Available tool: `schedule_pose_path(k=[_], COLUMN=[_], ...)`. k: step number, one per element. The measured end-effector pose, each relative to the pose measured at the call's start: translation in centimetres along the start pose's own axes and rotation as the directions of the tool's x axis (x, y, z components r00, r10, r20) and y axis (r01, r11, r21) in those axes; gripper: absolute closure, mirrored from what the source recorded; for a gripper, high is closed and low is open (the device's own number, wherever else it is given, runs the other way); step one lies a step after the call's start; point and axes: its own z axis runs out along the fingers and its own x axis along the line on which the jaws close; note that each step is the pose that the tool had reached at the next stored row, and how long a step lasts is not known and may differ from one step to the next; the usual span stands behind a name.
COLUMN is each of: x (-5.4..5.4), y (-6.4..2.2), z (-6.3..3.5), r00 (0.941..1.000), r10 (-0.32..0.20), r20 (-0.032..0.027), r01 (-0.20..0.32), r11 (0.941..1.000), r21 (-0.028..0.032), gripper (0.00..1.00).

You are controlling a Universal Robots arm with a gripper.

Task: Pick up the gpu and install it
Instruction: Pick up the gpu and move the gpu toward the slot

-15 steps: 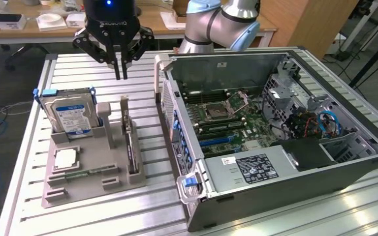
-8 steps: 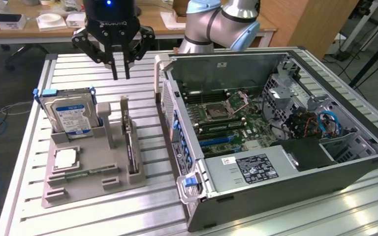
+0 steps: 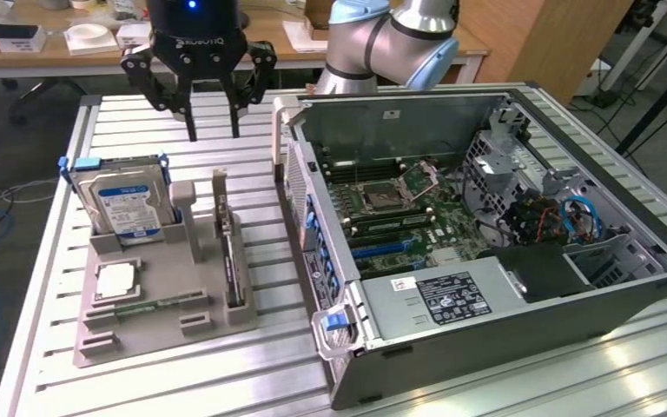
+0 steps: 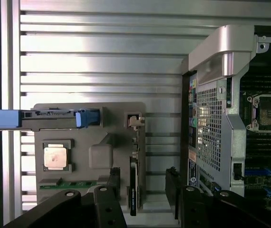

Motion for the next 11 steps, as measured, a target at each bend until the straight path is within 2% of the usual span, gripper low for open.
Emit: schedule_pose_path(k=[11], x=[0.0], y=[-0.24], z=[0.03], r00=[1.0], r10=[0.0], r20=[-0.0001], r01=[0.0], r11=[1.0], r21=[0.0], gripper=[0.49])
